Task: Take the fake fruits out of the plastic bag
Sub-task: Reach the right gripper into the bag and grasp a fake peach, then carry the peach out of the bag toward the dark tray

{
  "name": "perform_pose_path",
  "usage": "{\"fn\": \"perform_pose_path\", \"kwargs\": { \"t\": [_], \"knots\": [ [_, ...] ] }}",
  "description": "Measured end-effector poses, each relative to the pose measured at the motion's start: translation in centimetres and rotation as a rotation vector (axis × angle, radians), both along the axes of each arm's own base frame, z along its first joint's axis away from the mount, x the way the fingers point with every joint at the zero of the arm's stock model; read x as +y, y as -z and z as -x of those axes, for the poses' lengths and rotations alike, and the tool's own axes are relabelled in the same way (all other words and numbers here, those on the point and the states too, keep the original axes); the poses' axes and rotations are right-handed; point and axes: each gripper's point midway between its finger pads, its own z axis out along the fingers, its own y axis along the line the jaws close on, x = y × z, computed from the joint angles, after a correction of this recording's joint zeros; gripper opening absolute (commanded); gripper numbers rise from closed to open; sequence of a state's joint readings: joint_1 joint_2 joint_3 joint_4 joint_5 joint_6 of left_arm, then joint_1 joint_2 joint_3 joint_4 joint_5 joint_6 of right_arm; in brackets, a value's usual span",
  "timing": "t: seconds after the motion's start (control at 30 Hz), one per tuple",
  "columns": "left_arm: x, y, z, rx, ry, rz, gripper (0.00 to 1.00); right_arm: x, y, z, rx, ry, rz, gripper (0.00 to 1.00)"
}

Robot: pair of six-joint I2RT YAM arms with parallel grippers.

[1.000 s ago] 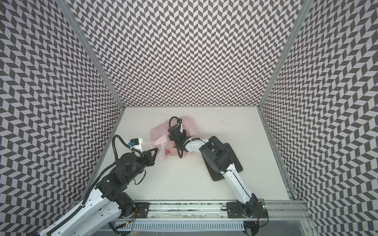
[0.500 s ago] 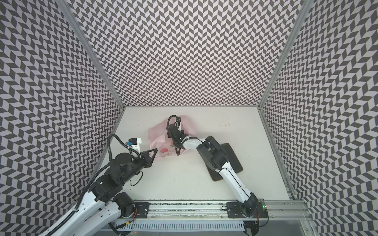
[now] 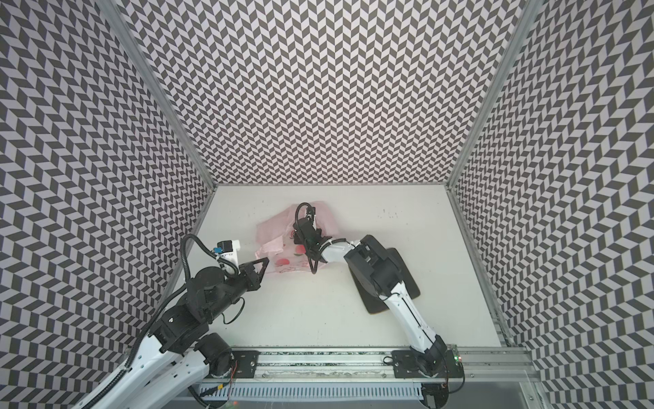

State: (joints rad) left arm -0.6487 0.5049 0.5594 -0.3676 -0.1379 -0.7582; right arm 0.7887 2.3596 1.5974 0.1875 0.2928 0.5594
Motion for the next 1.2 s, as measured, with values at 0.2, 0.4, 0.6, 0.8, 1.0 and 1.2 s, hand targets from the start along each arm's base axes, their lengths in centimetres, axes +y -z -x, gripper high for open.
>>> {"fn": "perform_pose_path", "kwargs": {
  "t": [0.2,0.4,0.6,0.8,1.0,1.2],
  "knots": [
    [0.1,-0.8,-0.8,-0.027,-0.037,0.028,0.0,-0.2,-1.8,3.3,0.049,-0.112,-0.041,0.14],
    [0.1,-0.7,-1.7,-0.035,-0.071,0.031,0.0,-0.7,-3.8,6.7,0.076,-0.23,-0.079,0.14],
    [0.0,-0.5,-2.3,-0.041,-0.089,0.034,0.0,-1.3,-6.5,10.3,0.079,-0.356,-0.114,0.14],
    [0.0,0.2,-2.6,-0.033,-0.1,0.028,0.0,-1.3,-10.1,12.9,0.051,-0.465,-0.178,0.15],
    [-0.1,0.1,-2.8,-0.039,-0.105,0.031,0.0,-2.7,-12.7,15.4,0.037,-0.52,-0.187,0.16],
    [-0.2,0.0,-2.8,-0.044,-0.1,0.032,0.0,-8.1,-16.4,17.1,0.005,-0.407,-0.161,0.15]
  ]
}}
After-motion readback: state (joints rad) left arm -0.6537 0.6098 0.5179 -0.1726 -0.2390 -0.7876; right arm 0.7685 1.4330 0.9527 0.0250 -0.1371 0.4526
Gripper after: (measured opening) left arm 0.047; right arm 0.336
